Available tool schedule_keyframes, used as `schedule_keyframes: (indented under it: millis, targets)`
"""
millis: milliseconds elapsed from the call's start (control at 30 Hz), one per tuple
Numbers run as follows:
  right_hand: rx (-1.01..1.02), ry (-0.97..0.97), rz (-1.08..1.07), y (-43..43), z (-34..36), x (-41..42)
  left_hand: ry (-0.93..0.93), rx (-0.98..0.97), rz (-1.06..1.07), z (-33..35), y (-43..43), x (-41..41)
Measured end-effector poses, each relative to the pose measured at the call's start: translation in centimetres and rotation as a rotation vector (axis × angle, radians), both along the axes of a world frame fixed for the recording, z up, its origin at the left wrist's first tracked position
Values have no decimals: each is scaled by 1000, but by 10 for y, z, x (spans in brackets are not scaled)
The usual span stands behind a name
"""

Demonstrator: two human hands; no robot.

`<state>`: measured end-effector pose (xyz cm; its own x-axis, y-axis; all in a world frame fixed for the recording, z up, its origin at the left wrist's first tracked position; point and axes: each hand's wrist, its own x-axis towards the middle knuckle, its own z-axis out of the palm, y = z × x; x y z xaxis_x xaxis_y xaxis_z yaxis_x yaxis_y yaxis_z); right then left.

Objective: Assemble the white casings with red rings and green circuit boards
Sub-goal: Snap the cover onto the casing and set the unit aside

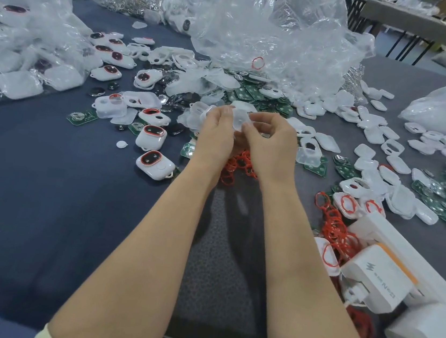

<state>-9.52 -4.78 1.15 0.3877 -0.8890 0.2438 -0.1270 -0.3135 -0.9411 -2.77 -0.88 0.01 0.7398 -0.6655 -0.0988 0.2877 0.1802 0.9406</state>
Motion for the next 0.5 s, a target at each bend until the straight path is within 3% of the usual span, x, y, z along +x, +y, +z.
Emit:
schedule_keyframes:
  millis: [300,500]
  targets:
    - [-222,144,-101,1,1,-1,-137,-12,29,-4,1,-2]
    - [-249,170,-102,1,1,-2,-166,-13,37,-5,0,-1]
